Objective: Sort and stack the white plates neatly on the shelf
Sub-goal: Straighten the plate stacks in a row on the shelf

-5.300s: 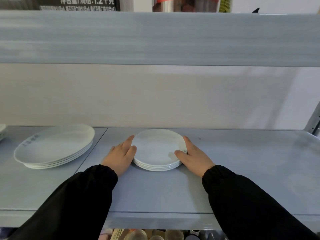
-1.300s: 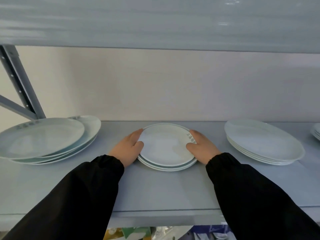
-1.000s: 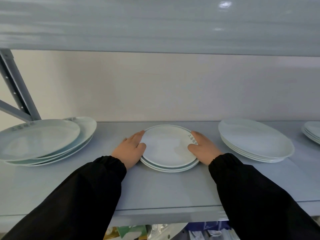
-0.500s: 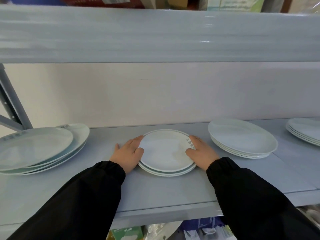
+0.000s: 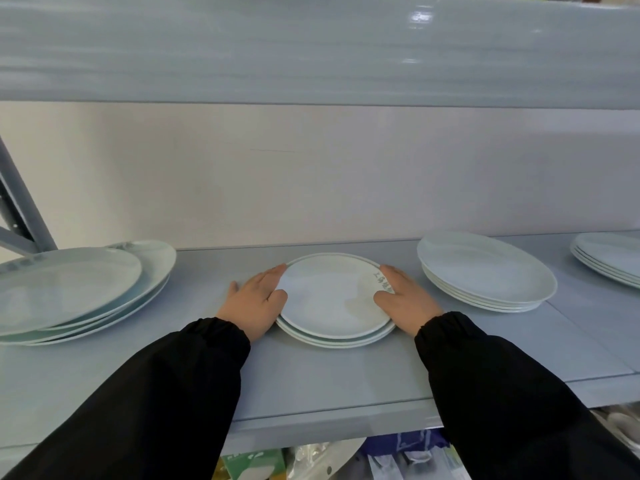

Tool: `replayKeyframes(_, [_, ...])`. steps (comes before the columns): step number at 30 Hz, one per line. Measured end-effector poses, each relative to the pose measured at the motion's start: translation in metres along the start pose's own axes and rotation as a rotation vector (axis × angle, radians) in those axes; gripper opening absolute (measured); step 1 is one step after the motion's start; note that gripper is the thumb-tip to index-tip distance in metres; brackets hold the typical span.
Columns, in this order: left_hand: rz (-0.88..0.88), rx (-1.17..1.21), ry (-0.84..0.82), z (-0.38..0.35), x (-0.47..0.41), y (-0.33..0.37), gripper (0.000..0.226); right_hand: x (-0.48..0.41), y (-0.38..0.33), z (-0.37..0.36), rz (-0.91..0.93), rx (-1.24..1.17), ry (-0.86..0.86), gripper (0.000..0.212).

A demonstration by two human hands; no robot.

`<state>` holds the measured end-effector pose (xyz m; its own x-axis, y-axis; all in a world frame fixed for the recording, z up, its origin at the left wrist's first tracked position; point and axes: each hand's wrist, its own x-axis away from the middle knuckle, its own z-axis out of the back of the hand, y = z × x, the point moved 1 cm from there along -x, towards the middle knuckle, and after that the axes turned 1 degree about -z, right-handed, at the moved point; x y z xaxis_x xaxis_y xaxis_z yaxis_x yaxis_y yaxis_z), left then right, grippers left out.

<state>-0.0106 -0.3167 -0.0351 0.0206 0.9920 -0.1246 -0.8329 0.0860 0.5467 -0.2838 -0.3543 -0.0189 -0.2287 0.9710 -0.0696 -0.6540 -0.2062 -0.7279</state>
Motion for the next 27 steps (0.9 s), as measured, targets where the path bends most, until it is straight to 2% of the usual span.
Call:
replayKeyframes(3, [0.001,0.028,0.02,0.001,0.004,0.005,0.071,-0.001,0.004,0.0,-0.02,-0.04,0.014,0.02])
replayKeyframes(4, [0.001,0.045,0.038,0.002,0.006,0.007,0.069,-0.001,0.005,0.001,-0.021,-0.041,0.013,0.024])
replayKeyframes(7, [0.01,0.16,0.146,0.007,0.013,0.012,0.057,-0.004,0.009,0.005,-0.006,-0.041,0.043,0.061])
replayKeyframes(8, [0.018,0.194,0.188,0.009,0.015,0.013,0.051,-0.004,0.008,0.007,-0.005,-0.033,0.057,0.065])
replayKeyframes(14, [0.012,0.126,0.272,0.019,0.039,0.011,0.054,-0.001,-0.011,0.013,0.176,0.017,0.122,0.069])
replayKeyframes(18, [-0.013,0.095,0.352,0.039,0.062,0.003,0.067,-0.004,-0.039,0.006,0.24,0.035,0.082,0.07])
replayKeyframes(27, [0.045,0.053,0.521,0.115,0.123,-0.046,0.061,0.004,-0.121,-0.062,0.408,0.048,-0.061,0.067])
